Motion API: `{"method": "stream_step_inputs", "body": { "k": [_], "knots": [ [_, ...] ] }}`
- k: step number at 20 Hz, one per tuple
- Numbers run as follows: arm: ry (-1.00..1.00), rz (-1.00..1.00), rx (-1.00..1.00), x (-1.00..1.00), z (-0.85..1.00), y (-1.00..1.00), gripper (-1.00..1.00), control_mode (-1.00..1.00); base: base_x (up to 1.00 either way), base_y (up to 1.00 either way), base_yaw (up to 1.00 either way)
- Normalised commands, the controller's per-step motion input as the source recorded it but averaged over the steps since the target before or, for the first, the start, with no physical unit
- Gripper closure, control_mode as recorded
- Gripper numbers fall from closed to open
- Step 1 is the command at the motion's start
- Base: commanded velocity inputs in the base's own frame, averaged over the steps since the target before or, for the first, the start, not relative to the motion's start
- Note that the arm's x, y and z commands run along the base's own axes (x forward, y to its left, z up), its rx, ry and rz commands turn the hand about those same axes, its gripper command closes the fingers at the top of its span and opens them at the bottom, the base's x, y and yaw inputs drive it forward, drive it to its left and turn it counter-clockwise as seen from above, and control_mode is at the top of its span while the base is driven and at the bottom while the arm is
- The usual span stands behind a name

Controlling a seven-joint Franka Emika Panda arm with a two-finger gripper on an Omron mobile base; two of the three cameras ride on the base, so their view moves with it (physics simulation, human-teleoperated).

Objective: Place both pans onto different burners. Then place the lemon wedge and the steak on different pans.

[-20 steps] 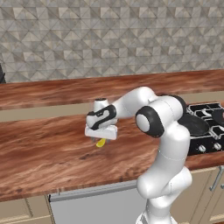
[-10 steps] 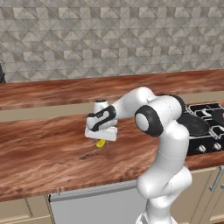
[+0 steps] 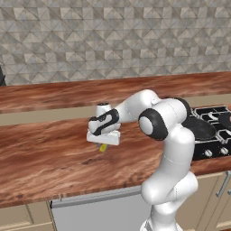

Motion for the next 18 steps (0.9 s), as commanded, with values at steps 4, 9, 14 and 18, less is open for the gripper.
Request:
{"method": "stream_step_inputs", "body": {
  "k": [4,9,14,18],
  "knots": [
    [0.0,0.0,0.0,0.0,0.0,0.0,1.0,-1.0,0.0,0.0,0.0],
    [0.0,0.0,0.0,0.0,0.04,0.0,1.0,-1.0,0.0,0.0,0.0],
    [0.0,0.0,0.0,0.0,0.42,-0.11,1.0,-1.0,0.0,0.0,0.0],
    [0.01,0.0,0.0,0.0,0.46,-0.32,1.0,-1.0,0.0,0.0,0.0]
  ]
}}
